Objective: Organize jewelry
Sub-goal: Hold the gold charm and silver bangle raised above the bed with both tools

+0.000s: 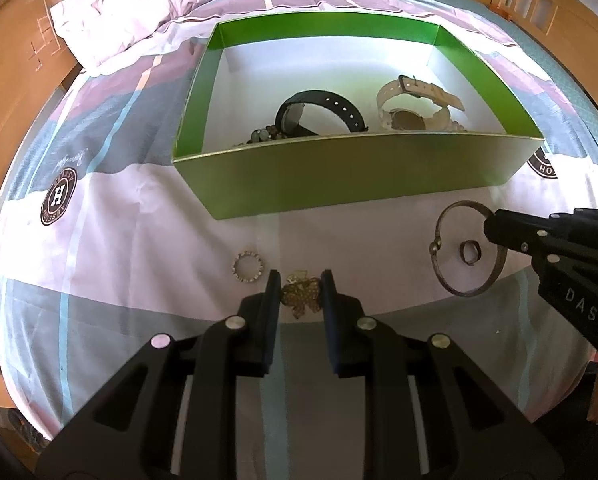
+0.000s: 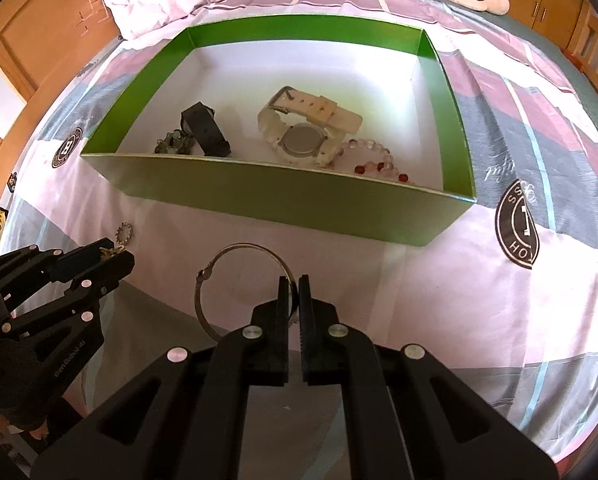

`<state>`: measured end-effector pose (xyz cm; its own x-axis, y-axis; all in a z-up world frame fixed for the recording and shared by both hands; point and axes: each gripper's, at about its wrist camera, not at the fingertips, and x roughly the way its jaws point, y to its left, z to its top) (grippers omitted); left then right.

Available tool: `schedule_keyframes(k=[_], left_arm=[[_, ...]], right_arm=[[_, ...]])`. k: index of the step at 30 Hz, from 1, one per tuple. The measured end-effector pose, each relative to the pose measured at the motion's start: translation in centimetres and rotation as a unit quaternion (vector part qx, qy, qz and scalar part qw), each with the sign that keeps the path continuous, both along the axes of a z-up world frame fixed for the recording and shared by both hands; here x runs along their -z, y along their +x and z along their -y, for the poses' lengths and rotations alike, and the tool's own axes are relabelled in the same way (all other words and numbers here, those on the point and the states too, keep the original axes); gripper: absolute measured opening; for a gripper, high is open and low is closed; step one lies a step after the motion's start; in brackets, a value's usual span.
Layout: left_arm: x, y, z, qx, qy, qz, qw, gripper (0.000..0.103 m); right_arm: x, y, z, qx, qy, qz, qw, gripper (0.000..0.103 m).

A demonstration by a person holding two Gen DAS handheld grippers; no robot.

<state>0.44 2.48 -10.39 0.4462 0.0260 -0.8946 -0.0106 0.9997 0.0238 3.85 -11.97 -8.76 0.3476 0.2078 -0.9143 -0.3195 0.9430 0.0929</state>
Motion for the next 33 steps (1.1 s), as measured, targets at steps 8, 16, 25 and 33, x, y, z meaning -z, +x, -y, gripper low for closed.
schedule_keyframes(k=[8, 16, 25, 33], left_arm=[[0.1, 0.0, 0.2, 0.006, 0.001, -0.001, 1.0, 0.02], [0.2, 0.1, -0.1, 0.007, 0.001, -0.001, 1.0, 0.02], [0.2, 0.0, 0.0, 0.01, 0.004, -0.001, 0.9999, 0.02], [0.1, 0.0, 0.0, 0.011, 0.003, 0.0, 0.9999, 0.02]], right_arm=[[0.5, -0.7, -0.7, -0.011, -0.005, -0.006, 1.0, 0.004], [0.4, -0.7, -0.9, -0.013, -0.002, -0.004, 1.0, 0.004], [0.5, -0.8, -1.1, -0.017, -0.004, -0.008, 1.0, 0.004], [0.7, -0.8, -1.4, -0.02, -0.005, -0.009, 1.0, 0.004]])
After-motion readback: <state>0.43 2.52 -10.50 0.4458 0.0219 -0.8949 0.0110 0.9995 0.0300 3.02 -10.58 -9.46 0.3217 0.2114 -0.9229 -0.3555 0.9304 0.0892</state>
